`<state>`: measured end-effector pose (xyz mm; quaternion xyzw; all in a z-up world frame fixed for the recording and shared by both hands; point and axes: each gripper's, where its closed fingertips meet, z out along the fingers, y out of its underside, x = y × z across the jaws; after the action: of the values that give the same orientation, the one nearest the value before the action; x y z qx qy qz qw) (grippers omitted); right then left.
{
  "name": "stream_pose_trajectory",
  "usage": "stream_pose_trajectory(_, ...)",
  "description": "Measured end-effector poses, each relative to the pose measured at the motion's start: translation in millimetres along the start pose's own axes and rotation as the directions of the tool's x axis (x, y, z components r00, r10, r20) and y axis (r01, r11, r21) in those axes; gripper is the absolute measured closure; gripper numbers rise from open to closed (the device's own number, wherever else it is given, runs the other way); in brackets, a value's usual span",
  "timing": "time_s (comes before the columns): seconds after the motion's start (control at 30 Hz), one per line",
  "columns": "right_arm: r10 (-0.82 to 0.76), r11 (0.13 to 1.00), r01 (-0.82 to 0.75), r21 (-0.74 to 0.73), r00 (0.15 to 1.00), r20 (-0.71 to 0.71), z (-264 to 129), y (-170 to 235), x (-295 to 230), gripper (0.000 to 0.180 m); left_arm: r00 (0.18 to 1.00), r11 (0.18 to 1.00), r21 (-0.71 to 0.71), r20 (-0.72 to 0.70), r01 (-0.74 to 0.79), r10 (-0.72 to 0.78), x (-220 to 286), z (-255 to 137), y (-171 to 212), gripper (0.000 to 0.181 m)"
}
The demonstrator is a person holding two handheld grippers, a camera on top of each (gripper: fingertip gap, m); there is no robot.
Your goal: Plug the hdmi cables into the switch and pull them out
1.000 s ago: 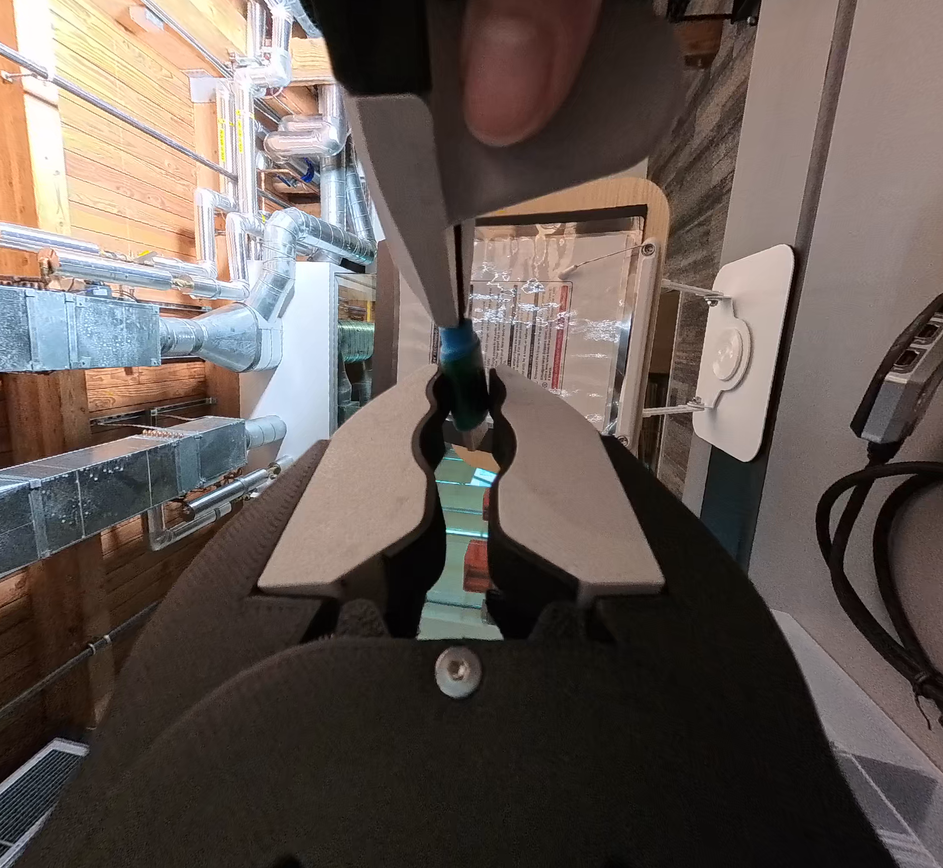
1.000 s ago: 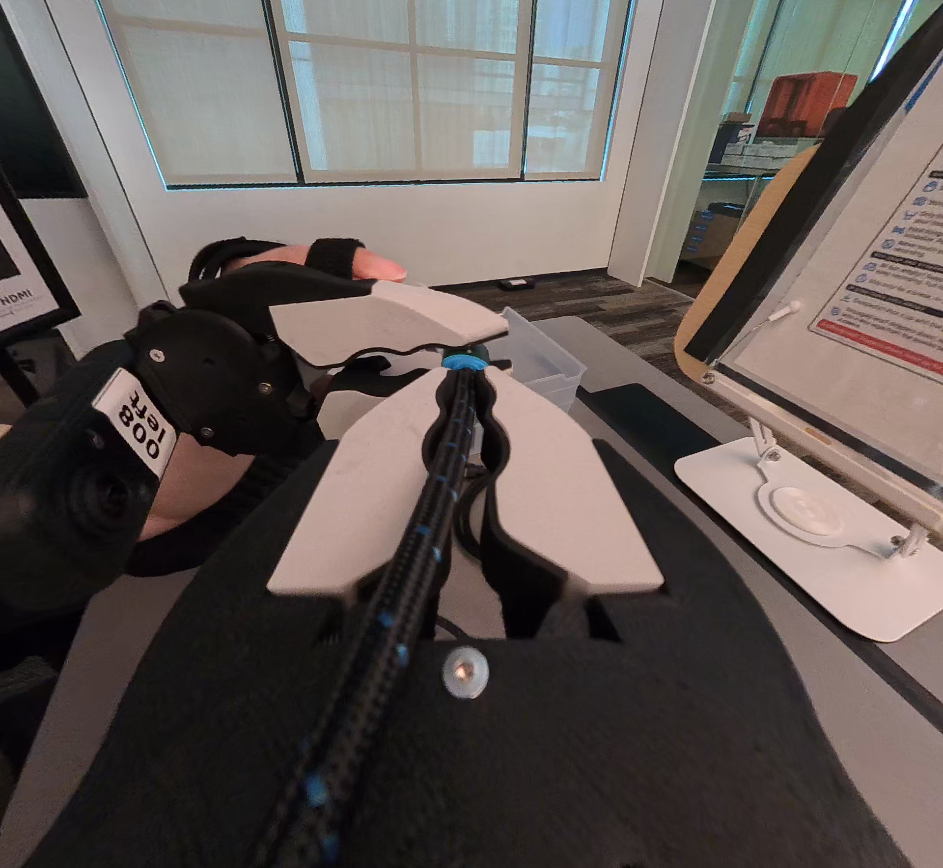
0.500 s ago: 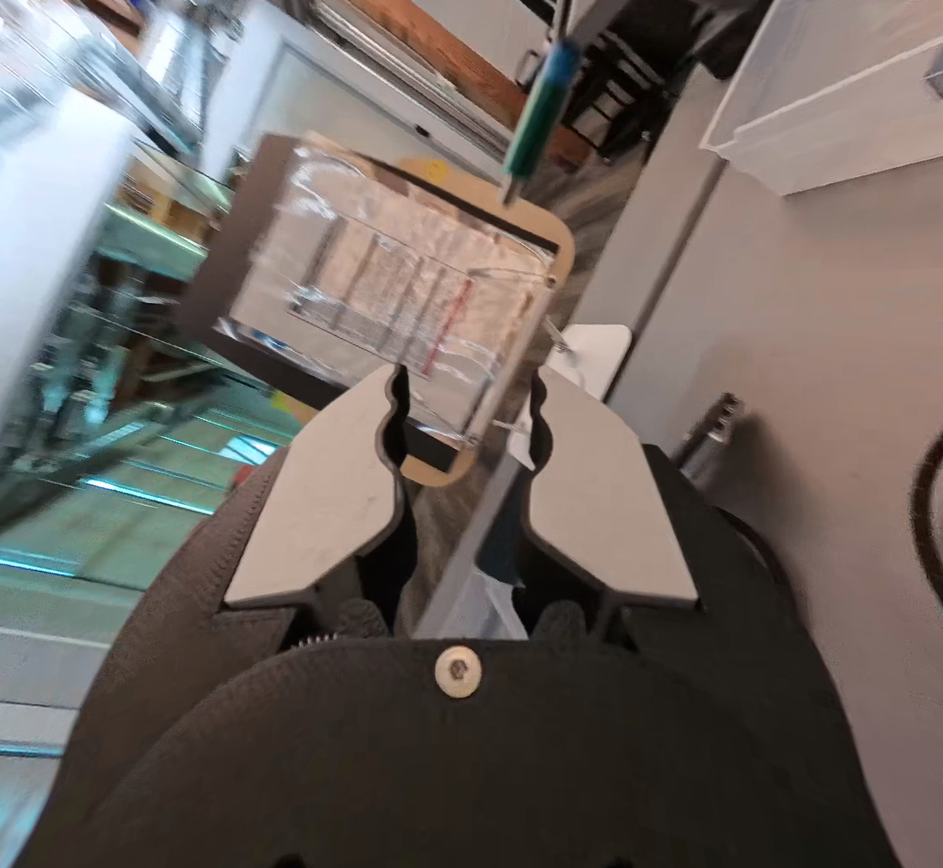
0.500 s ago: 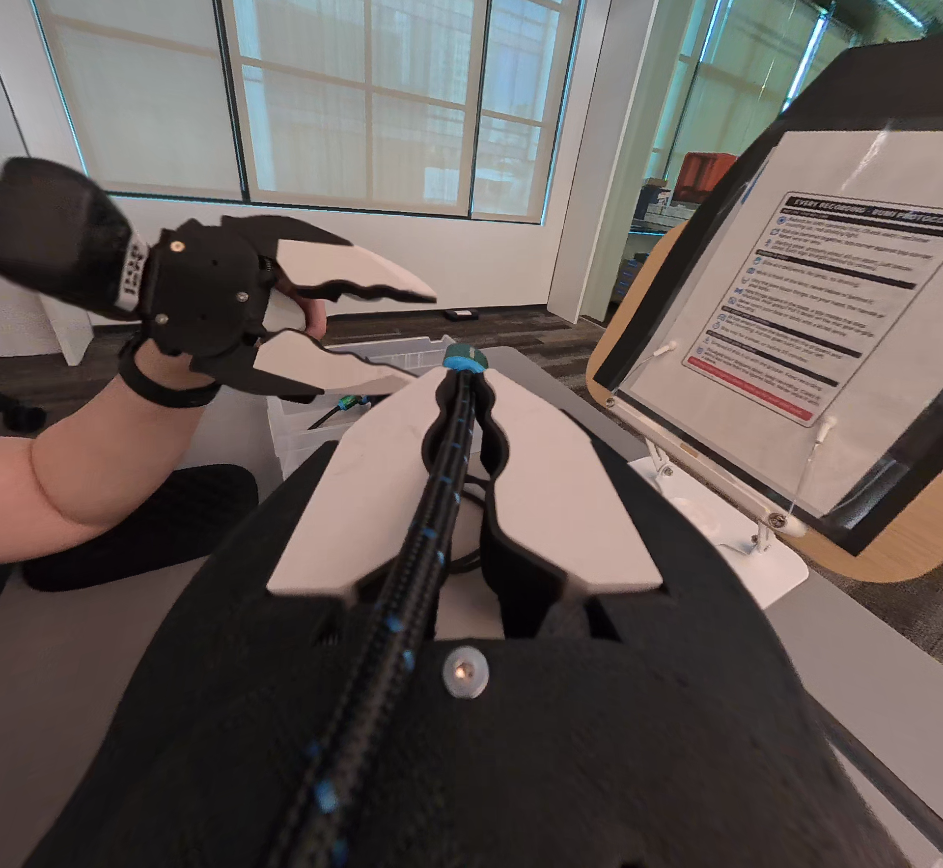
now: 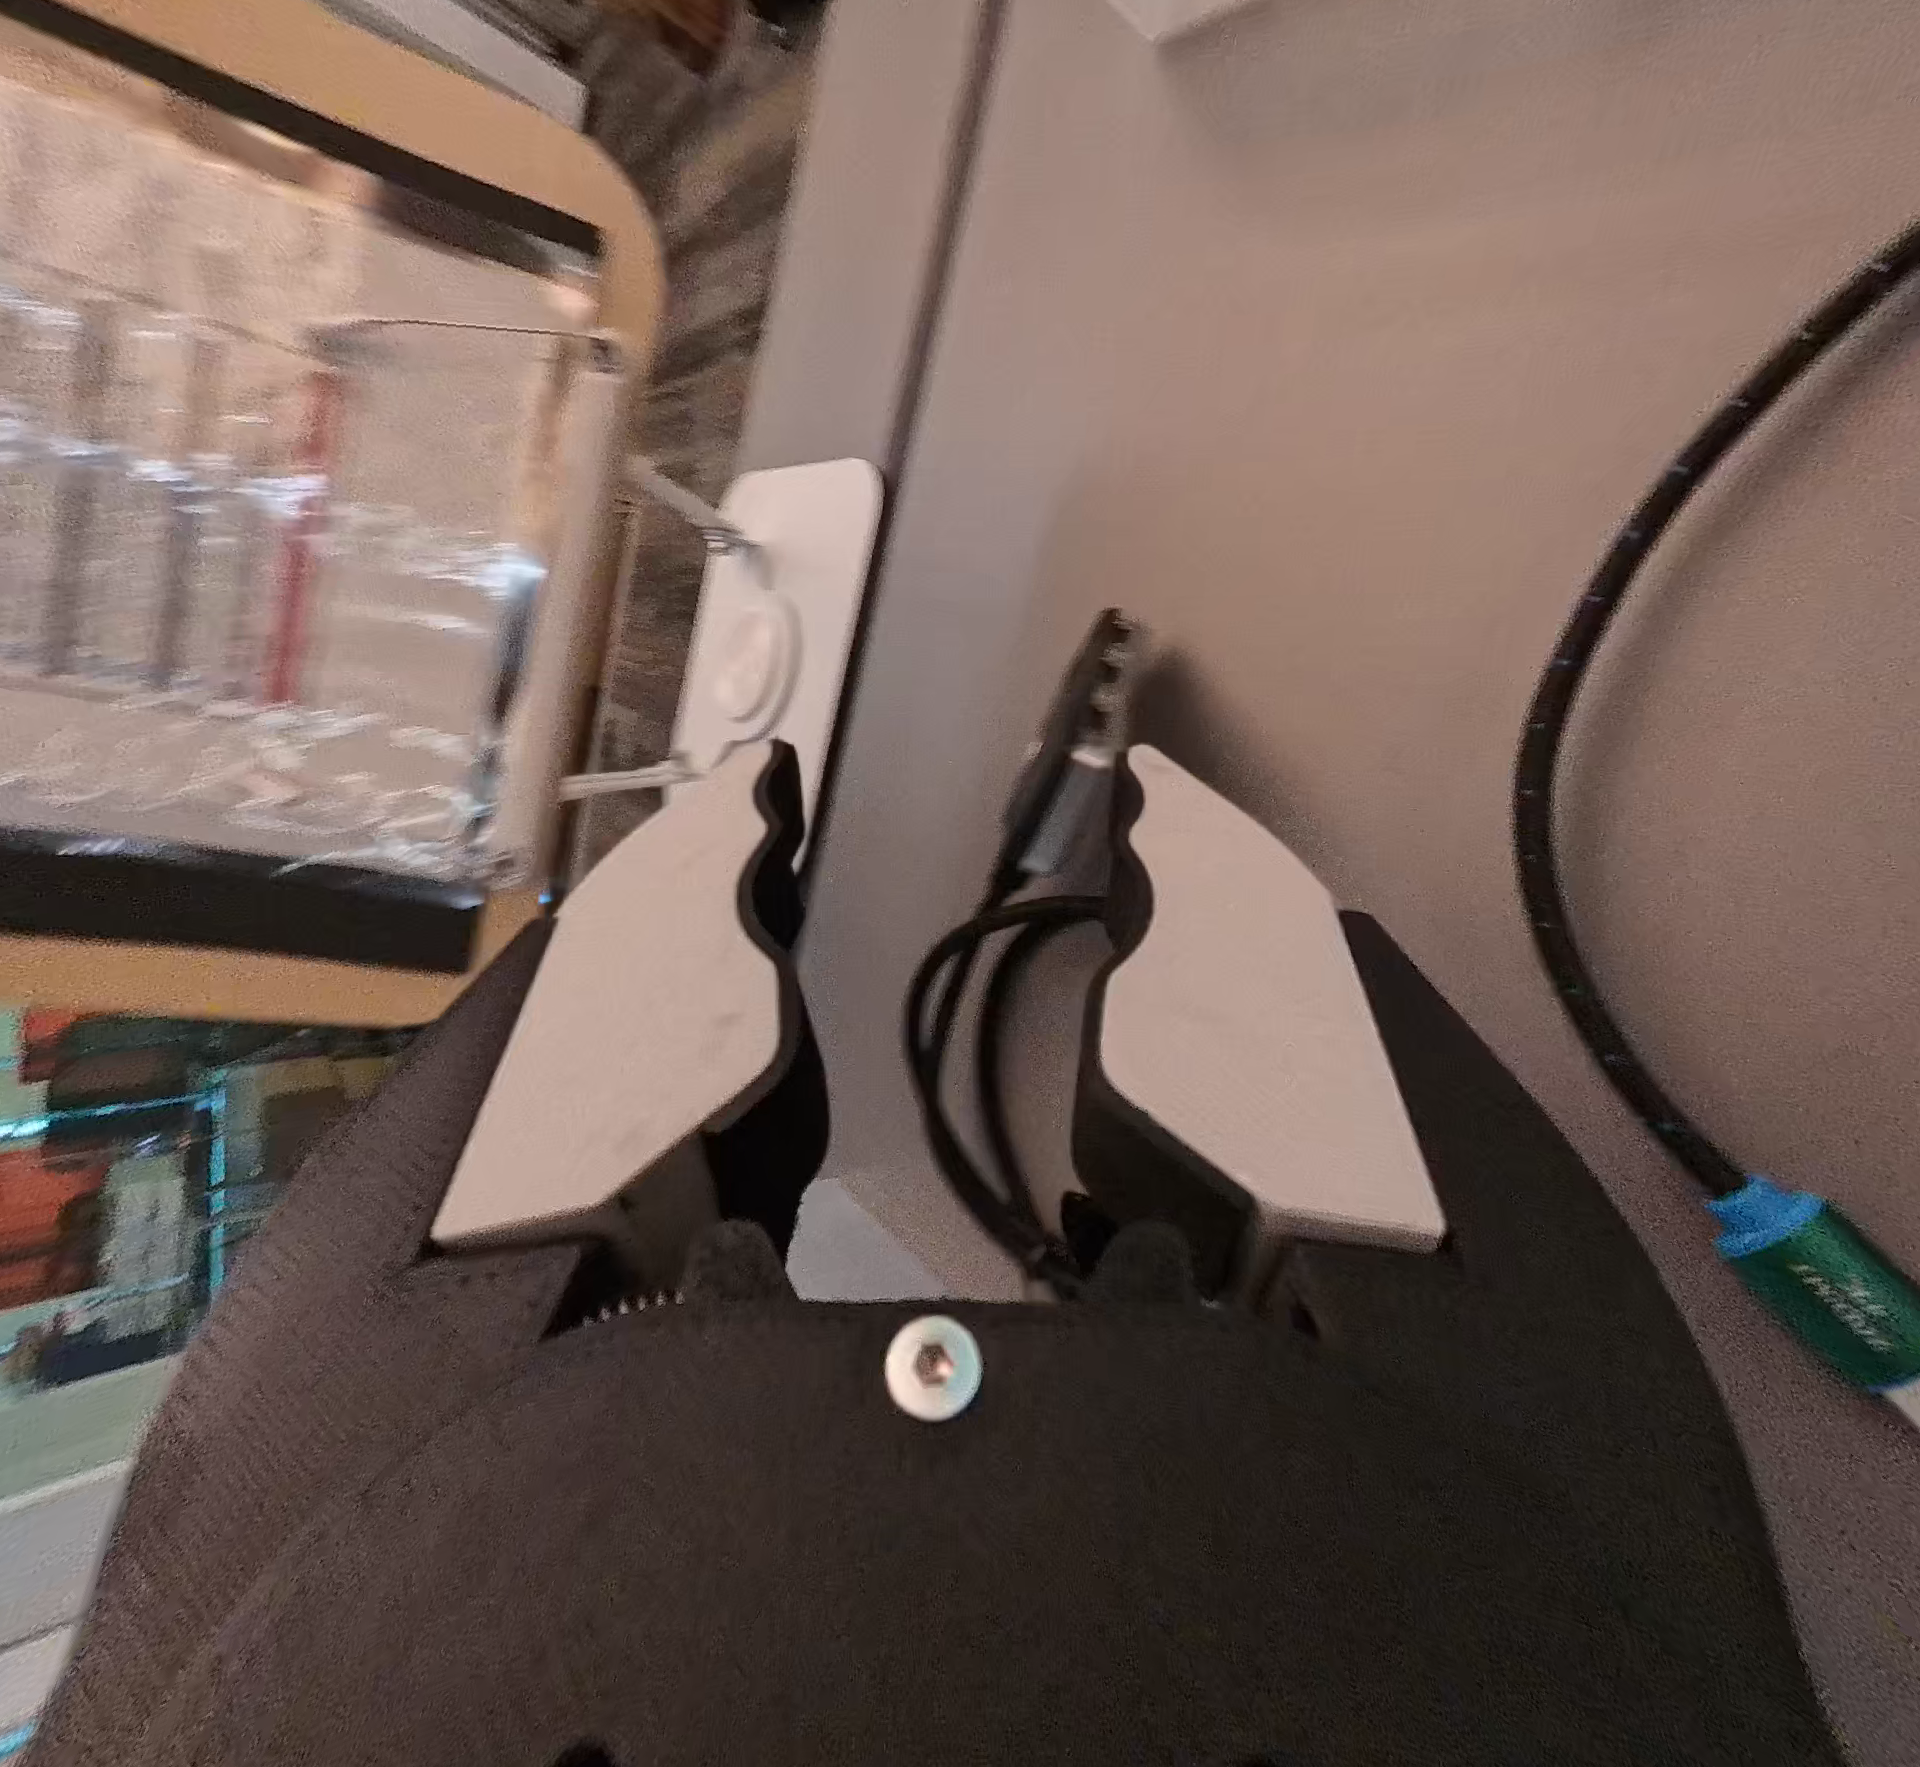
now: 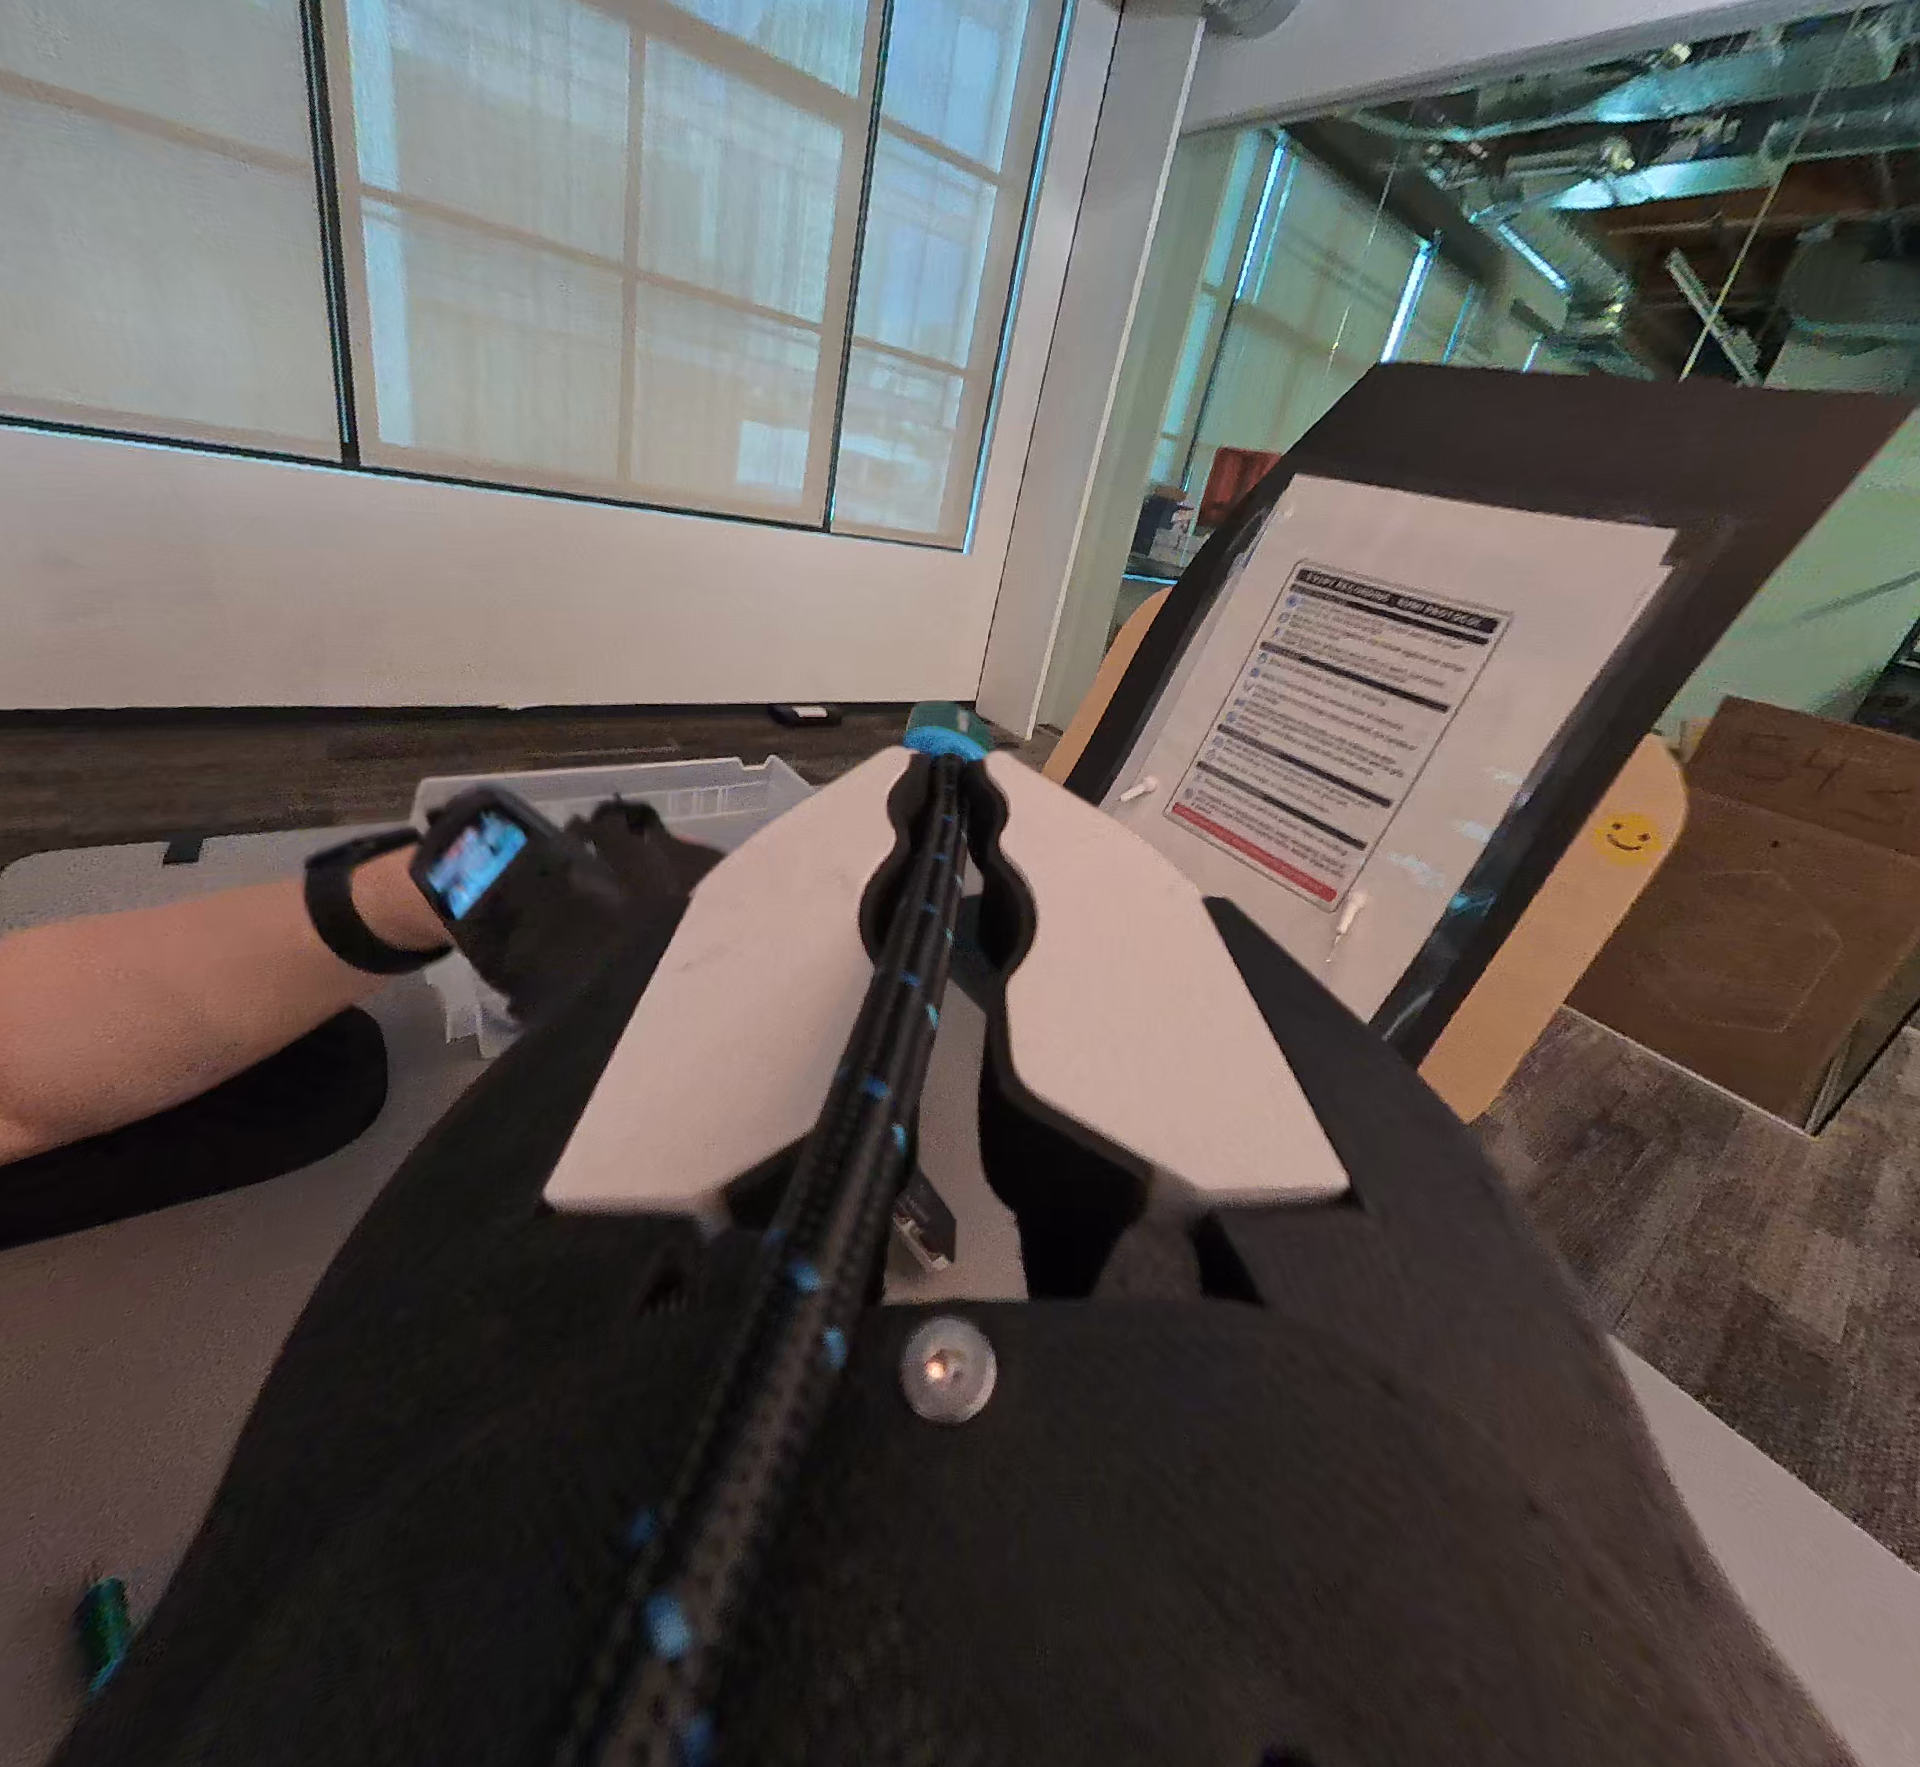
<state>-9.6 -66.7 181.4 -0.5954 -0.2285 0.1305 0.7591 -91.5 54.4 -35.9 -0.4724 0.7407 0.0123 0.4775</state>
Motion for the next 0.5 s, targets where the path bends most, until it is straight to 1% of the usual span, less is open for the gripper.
stream_pose_trajectory(0.03,-0.001,1.0,0.002,0.01,1.0,-0.006,-3.5,-3.3,1.9,0.173,0.999,1.0,-0.011,-0.032,-0.008,0.007,9.0,9.4,1.8,0.124)
stream_pose_trajectory(0.17,-0.005,0.999,0.005,0.037,1.0,-0.013,-12.5,-12.3,5.5,0.175,0.997,0.999,-0.04,-0.067,-0.031,0.028,25.1,39.1,14.7,0.125)
stream_pose_trajectory(0.23,-0.008,0.999,0.009,0.048,1.0,-0.015,-15.0,-15.5,6.5,0.174,0.997,0.999,-0.031,-0.081,-0.005,0.003,28.5,50.9,21.3,0.139)
stream_pose_trajectory(0.27,-0.009,0.999,0.009,0.052,1.0,-0.015,-15.9,-16.7,6.7,0.173,0.997,0.999,-0.035,-0.075,0.008,-0.011,27.8,56.0,25.6,0.141)
stream_pose_trajectory(0.37,-0.008,0.998,0.008,0.062,1.0,-0.012,-18.0,-19.3,7.4,0.173,0.994,0.995,-0.088,-0.099,0.04,-0.048,31.4,68.3,40.8,0.142)
stream_pose_trajectory(0.43,-0.006,0.998,0.007,0.065,1.0,-0.009,-19.2,-20.5,7.9,0.173,0.993,0.992,-0.112,-0.1,0.056,-0.067,32.8,75.4,47.4,0.138)
stream_pose_trajectory(0.5,-0.004,0.998,0.004,0.07,1.0,-0.008,-20.0,-21.3,8.4,0.173,0.993,0.992,-0.11,-0.093,0.063,-0.073,32.6,79.9,49.8,0.138)
